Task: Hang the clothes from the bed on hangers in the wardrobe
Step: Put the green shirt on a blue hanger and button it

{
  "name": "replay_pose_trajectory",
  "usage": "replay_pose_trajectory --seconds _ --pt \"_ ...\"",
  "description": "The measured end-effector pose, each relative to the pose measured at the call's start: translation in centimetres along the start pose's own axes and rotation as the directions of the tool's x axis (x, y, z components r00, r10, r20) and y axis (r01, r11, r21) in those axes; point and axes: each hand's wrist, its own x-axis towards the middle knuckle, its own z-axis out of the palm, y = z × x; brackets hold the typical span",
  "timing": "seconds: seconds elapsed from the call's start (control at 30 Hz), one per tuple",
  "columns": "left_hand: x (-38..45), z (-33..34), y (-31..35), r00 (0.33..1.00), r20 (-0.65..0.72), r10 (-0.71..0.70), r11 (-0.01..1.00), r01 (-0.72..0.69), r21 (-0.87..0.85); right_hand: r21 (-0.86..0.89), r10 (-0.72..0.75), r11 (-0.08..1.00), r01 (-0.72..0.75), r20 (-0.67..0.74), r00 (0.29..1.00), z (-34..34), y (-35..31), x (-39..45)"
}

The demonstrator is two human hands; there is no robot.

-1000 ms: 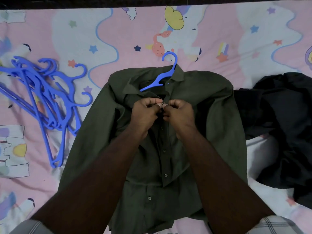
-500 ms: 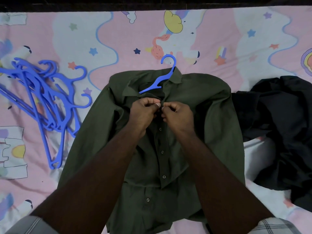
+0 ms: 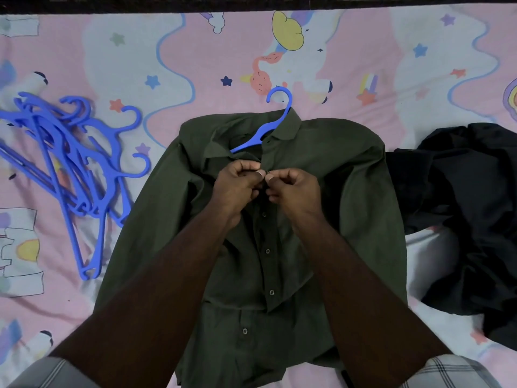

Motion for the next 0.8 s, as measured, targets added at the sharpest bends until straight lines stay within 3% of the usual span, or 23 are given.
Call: replay_pose_trajectory --seconds 0.17,0.33,0.5,0.6,0.7,0.8 --pt "0.0 -0.1 -0.6 0.995 0.07 -0.075 0.993 0.081 -0.087 0.226 0.24 0.942 -0.248 0.062 0.969 0.0 0.0 0.5" --pt "0.8 -0.8 -1.5 0.992 -0.05 -0.113 0.993 0.115 0.031 -0.012 0.134 0.991 -0.135 -0.063 0.989 0.0 0.9 1.5" --pt "1.6 -1.2 -1.4 0.97 -0.243 0.0 1.0 0.001 0.002 -0.013 0.051 0.999 -0.053 -0.142 0.989 1.0 -0.4 3.3" --pt "2.0 -0.8 -1.6 0.949 -0.312 0.049 0.999 -0.045 0.02 -0.047 0.088 0.994 -0.099 -0.195 0.977 2.2 -1.7 5.2" --pt "2.7 -0.6 -1.7 0.94 -0.333 0.076 0.997 -0.062 0.05 0.029 0.206 0.978 -0.204 -0.211 0.956 3.1 -2.6 7.1" --pt "3.8 -0.6 -1.7 0.94 -0.329 0.095 0.994 -0.07 0.086 -0.049 0.254 0.962 -0.268 -0.191 0.948 3.6 -2.7 8.5"
